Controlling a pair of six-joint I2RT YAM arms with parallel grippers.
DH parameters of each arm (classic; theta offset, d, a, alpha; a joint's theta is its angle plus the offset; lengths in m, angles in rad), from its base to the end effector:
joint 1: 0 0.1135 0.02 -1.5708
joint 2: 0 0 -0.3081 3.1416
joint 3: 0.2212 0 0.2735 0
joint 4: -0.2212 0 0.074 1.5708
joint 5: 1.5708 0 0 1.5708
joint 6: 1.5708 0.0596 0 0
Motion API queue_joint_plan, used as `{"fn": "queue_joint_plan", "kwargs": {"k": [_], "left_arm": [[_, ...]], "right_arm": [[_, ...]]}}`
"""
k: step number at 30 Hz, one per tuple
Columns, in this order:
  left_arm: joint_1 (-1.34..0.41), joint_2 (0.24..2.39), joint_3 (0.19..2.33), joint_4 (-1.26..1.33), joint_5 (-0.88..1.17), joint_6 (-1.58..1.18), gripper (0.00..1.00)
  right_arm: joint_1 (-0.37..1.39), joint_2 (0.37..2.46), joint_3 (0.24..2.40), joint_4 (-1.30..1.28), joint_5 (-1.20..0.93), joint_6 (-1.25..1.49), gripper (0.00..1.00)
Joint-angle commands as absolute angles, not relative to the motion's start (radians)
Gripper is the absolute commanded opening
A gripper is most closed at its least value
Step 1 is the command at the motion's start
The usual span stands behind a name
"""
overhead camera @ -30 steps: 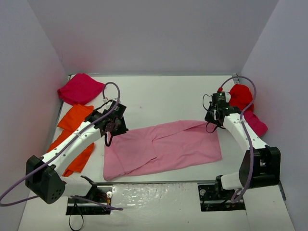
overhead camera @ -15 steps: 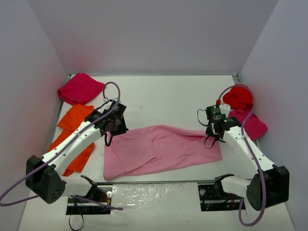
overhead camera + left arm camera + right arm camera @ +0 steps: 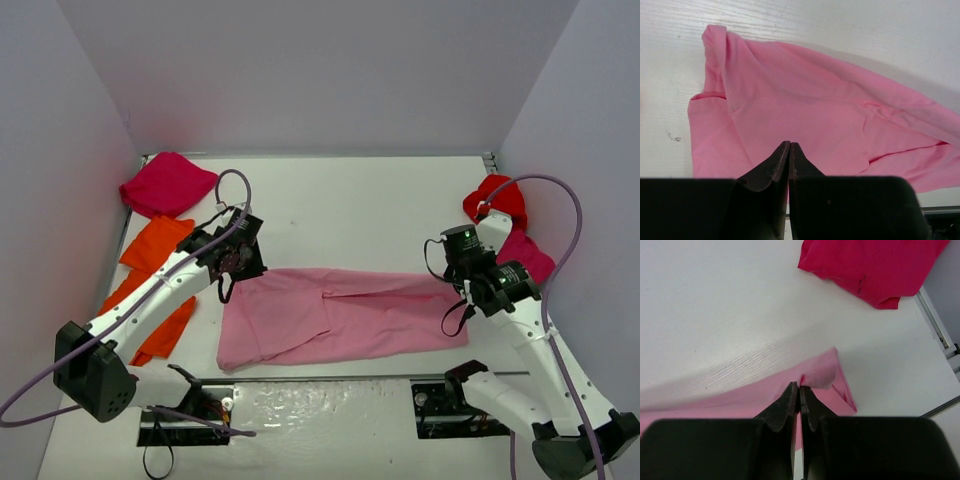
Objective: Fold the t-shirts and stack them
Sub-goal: Fold the tshirt
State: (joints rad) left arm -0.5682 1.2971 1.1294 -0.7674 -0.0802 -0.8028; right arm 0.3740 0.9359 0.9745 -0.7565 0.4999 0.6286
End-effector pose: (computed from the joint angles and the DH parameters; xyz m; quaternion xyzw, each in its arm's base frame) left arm 0.2462 -0.1515 0.3174 -0.1235 0.9412 -0.1682 0.2658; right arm 0.1936 0.0453 0.3487 0.2135 0.8620 -0.0049 0.4597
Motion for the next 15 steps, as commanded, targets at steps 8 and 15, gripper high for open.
{"fn": "queue_joint_plan", "kwargs": {"k": [8, 15], "left_arm": [[-0.568, 1.311, 1.197, -0.718, -0.067, -0.776, 0.0], [-0.569, 1.334, 1.208, -0.718, -0.067, -0.769, 0.0]], "right_arm": [[0.373, 1.091, 0.978, -0.83, 0.547, 0.649, 0.0], [0.374, 1.163, 0.951, -0.821, 0.475, 0.615, 0.0]]}}
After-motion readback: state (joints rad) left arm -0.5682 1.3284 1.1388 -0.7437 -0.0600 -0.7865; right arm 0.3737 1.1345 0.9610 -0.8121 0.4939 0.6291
